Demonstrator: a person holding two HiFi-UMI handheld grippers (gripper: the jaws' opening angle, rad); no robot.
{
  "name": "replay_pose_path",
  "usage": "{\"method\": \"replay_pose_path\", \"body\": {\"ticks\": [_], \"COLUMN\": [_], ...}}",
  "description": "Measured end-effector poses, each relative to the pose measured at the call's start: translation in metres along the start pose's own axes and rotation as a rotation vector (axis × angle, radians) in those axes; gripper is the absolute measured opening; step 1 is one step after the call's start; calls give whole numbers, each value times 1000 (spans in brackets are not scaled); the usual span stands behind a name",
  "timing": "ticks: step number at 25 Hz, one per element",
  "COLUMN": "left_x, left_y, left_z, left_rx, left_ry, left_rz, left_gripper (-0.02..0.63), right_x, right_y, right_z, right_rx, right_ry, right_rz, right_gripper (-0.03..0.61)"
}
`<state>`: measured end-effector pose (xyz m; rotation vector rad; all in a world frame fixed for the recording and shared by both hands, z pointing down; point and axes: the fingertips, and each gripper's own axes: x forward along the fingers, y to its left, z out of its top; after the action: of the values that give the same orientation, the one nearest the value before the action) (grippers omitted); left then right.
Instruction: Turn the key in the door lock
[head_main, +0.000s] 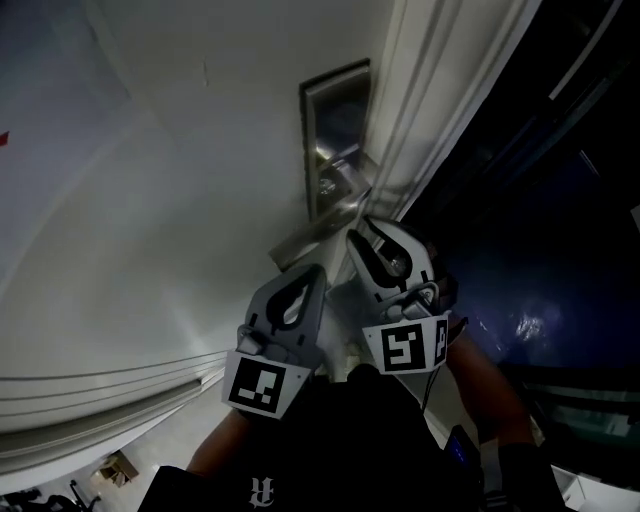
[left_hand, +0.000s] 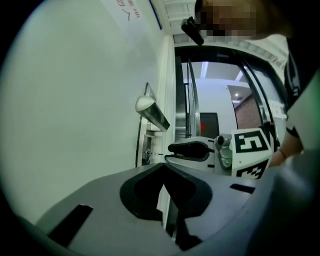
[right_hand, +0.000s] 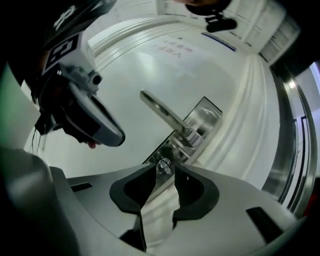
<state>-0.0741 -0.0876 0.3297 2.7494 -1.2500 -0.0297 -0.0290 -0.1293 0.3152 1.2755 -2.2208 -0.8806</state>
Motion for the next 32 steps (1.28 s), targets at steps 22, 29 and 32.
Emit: {"method": "replay_pose_path", "body": {"ticks": [22,29,32], "left_x": [8,14,16], "left_y": [20,15,13], "left_z": [9,8,7], "left_rx": [59,62,62], "left_ry": [-5,2,5], "left_rz": [165,167,169], "left_gripper": [6,6,7], "right_x": [36,37,38], "right_y": [-1,-6,-5], "right_z": [-7,-15,-19], "right_rx": [409,1057,1380], "right_ry": [-27,-46,-55], "right_rz": [55,222,320], "right_gripper": [21,22,23]}}
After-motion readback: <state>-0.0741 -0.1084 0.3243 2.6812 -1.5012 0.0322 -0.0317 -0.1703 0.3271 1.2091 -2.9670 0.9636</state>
